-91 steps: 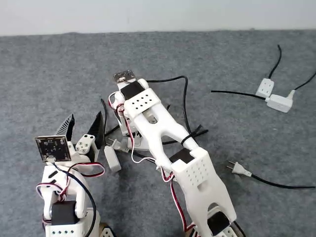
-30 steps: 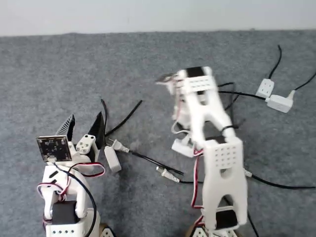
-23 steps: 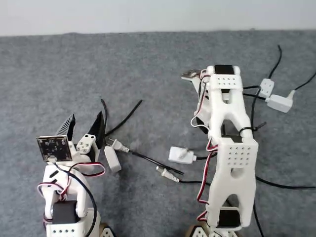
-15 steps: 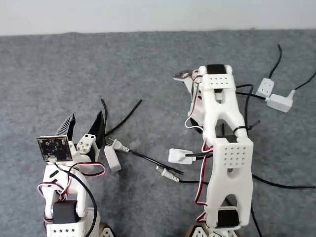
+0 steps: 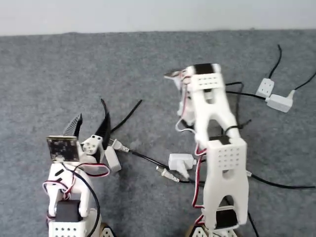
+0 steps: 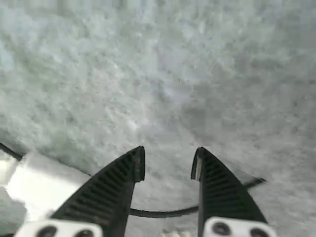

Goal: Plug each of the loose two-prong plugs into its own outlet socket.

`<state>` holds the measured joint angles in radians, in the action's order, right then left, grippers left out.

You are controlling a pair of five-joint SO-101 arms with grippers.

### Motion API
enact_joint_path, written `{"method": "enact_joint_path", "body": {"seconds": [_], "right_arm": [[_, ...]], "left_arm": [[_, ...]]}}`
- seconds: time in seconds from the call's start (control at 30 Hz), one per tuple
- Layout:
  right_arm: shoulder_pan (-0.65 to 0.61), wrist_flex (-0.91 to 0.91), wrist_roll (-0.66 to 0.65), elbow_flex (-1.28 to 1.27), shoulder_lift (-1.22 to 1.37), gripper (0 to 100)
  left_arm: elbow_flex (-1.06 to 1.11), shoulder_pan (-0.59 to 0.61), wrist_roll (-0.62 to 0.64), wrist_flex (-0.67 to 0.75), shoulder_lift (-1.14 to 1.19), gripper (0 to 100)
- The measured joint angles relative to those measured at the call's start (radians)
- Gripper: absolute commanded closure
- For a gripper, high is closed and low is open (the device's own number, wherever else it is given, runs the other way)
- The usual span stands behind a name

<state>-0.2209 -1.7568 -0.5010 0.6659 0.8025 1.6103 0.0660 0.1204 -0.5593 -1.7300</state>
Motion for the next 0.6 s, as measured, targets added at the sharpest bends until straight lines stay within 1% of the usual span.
{"method": "enact_joint_path", "body": {"seconds": [0.17, 0.3, 0.4, 0.6], "right_arm": [[-0.172, 0.000, 0.124, 0.002, 0.000, 83.0], [-0.285, 0.000, 0.285, 0.072, 0.000, 83.2], [-0.319, 0.000, 0.431, 0.169, 0.000, 83.2], [-0.358, 0.000, 0.717, 0.344, 0.000, 83.2]], "left_arm": [[0.041, -0.026, -0.011, 0.075, 0.000, 74], [0.086, -0.031, -0.014, 0.167, 0.003, 74], [0.086, -0.032, -0.014, 0.184, 0.000, 74], [0.086, -0.086, -0.014, 0.186, 0.000, 74]]}}
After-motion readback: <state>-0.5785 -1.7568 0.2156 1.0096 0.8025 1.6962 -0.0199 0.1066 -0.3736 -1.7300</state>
